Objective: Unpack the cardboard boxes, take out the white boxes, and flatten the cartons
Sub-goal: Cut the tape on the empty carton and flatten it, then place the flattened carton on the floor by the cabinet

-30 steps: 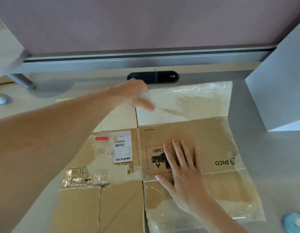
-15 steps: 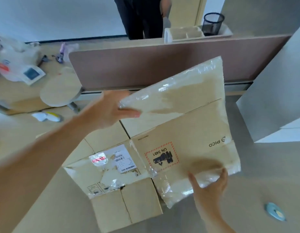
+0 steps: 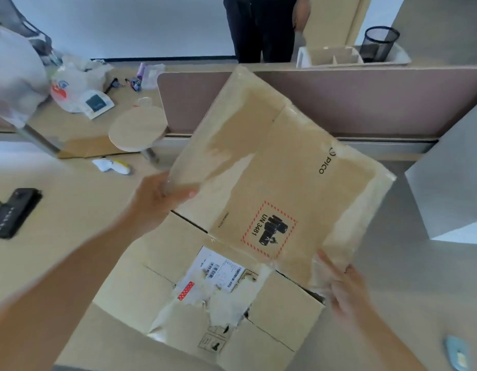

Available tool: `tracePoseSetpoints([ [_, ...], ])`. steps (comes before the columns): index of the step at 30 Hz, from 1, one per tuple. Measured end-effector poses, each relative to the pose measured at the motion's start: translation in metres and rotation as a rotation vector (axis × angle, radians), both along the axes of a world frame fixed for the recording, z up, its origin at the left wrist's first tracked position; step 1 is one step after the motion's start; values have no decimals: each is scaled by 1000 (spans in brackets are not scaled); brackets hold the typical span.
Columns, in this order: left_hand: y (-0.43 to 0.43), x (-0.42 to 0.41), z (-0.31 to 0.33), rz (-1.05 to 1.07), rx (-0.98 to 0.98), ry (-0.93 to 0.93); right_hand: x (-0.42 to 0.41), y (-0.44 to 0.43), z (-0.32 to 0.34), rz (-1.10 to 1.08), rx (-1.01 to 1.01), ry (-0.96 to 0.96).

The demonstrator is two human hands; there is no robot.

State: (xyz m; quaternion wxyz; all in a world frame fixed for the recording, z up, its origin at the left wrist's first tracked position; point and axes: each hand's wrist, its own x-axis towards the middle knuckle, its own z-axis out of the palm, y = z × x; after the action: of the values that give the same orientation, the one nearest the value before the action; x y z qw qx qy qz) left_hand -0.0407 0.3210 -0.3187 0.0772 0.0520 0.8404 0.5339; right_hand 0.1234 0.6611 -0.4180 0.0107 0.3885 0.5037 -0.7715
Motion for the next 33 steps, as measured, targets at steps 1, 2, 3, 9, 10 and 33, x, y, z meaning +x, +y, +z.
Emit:
tracePoseSetpoints([
  [1, -4, 14, -16, 67, 23, -41, 3, 4, -4, 36, 33, 0],
  [2, -6, 28, -31, 121, 34, -72, 7, 8, -9, 67, 72, -7],
  [3, -6, 40, -43, 168, 42, -95, 10, 13, -14, 86, 116, -12],
  [9, -7, 102, -87, 429, 29, -262, 2, 22, -19, 254, 378, 72],
  [10, -10, 113, -89, 456, 26, -281, -3, 22, -18, 280, 392, 87],
  [33, -214, 425, 63, 1138, 143, -23, 12, -247, 163, 908, 577, 718],
])
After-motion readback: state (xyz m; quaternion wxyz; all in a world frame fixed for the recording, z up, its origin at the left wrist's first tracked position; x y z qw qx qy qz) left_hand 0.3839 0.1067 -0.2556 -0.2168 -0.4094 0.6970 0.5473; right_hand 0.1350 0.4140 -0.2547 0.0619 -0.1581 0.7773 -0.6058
